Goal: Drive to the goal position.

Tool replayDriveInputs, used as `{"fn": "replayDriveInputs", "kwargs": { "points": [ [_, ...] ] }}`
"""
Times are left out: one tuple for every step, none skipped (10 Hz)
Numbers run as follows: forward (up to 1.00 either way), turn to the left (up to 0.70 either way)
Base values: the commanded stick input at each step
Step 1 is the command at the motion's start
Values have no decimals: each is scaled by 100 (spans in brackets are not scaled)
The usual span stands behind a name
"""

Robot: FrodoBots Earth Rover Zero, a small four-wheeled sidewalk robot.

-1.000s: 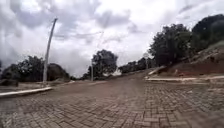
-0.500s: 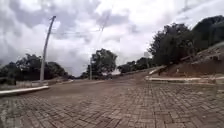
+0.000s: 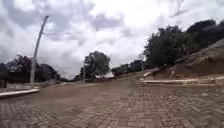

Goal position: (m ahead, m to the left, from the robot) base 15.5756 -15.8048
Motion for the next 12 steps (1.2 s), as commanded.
{"fn": "replayDriveInputs", "kwargs": {
  "points": [
    [70,0],
    [70,0],
    [70,0],
    [70,0],
    [70,0],
    [70,0],
    [70,0],
    [70,0],
    [70,0],
    [70,0],
    [70,0],
    [70,0]
  ]
}}
